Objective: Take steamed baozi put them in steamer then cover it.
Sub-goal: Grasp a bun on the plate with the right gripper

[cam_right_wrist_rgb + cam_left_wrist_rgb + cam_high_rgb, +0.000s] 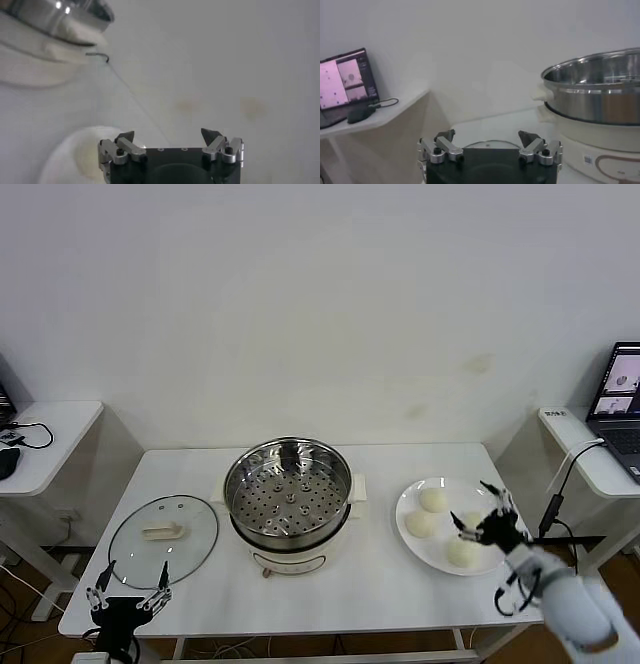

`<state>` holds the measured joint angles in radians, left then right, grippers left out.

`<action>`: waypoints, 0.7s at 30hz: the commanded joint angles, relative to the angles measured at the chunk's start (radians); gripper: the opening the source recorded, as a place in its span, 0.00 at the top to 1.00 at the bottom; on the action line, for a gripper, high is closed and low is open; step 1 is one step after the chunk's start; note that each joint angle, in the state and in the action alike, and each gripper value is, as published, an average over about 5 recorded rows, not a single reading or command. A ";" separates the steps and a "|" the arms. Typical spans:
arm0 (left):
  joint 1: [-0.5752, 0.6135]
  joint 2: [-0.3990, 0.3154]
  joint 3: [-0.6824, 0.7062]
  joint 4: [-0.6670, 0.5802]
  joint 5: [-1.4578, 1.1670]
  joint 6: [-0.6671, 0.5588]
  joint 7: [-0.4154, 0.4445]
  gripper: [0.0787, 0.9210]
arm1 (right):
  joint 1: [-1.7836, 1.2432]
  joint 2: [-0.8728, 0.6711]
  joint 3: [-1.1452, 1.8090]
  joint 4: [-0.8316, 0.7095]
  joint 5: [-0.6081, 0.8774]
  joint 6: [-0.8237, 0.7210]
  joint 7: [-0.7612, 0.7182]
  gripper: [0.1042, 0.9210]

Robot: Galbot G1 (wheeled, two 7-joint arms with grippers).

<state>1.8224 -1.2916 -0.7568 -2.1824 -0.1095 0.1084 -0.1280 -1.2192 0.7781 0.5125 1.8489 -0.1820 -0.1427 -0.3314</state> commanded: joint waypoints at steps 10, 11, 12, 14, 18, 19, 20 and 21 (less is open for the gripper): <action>-0.013 0.004 -0.027 0.009 0.025 0.018 0.017 0.12 | 1.067 -0.226 -0.915 -0.483 -0.087 0.058 -0.532 0.12; -0.012 0.004 -0.029 0.009 0.025 0.018 0.018 0.12 | 1.109 -0.211 -0.957 -0.512 -0.082 0.069 -0.560 0.12; -0.012 0.005 -0.032 0.008 0.025 0.018 0.019 0.12 | 1.150 -0.196 -0.999 -0.543 -0.076 0.080 -0.586 0.12; -0.011 0.007 -0.037 0.008 0.024 0.018 0.020 0.12 | 1.226 -0.161 -1.078 -0.597 -0.067 0.102 -0.638 0.12; -0.013 0.010 -0.047 0.013 0.023 0.018 0.020 0.12 | 1.317 -0.099 -1.192 -0.676 -0.074 0.160 -0.707 0.12; -0.013 0.011 -0.050 0.015 0.023 0.018 0.021 0.12 | 1.327 -0.084 -1.210 -0.693 -0.077 0.175 -0.715 0.12; -0.014 0.011 -0.052 0.015 0.022 0.017 0.021 0.12 | 1.334 -0.068 -1.224 -0.711 -0.081 0.188 -0.721 0.12; -0.015 0.012 -0.055 0.016 0.022 0.017 0.022 0.12 | 1.336 -0.054 -1.235 -0.729 -0.084 0.197 -0.724 0.12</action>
<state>1.8079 -1.2800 -0.8061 -2.1687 -0.0906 0.1224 -0.1076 -0.2017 0.6587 -0.3914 1.3339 -0.2561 -0.0319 -0.8696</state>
